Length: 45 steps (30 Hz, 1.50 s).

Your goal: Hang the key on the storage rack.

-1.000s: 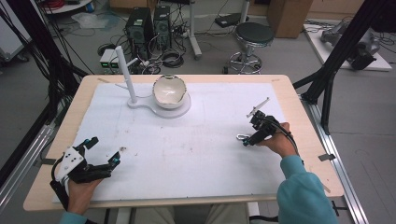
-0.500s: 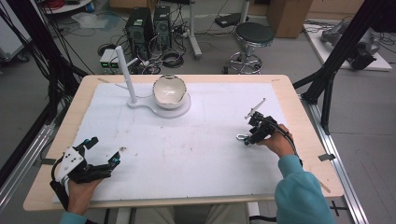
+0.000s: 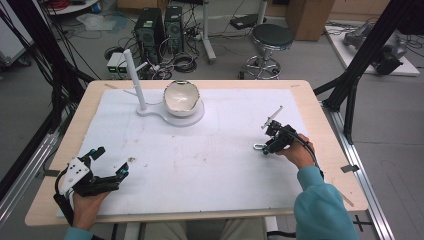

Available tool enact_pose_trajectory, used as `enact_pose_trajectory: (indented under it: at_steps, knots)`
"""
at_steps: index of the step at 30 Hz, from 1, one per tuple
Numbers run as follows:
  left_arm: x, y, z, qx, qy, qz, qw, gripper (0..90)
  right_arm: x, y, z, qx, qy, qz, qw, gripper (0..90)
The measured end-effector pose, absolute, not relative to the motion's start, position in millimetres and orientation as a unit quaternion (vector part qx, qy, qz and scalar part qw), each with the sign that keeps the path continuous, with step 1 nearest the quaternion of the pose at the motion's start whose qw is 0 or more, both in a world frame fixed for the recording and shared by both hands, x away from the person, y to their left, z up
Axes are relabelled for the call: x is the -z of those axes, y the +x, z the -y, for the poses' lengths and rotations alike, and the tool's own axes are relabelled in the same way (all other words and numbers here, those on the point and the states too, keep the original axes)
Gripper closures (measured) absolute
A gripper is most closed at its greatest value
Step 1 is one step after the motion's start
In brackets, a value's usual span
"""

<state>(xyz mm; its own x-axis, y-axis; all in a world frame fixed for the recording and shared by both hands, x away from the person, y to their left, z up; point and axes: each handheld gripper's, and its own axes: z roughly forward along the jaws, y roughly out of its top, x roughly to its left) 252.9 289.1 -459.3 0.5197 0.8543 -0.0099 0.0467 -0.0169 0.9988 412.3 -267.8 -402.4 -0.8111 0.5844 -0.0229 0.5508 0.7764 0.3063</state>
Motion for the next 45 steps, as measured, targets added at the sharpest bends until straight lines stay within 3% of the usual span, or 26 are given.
enact_pose_trajectory:
  at_steps: [13, 45]
  knots:
    - [459.3, 252.9, -289.1, -0.335, 0.629, -0.357, 0.604, 1.8, 399.3, 411.9, 269.5, -0.142, 0.310, -0.938, 0.068, 78.0]
    - [459.4, 253.0, -289.1, -0.334, 0.629, -0.357, 0.604, 1.7, 395.6, 412.4, 272.6, -0.149, 0.311, -0.935, 0.079, 87.7]
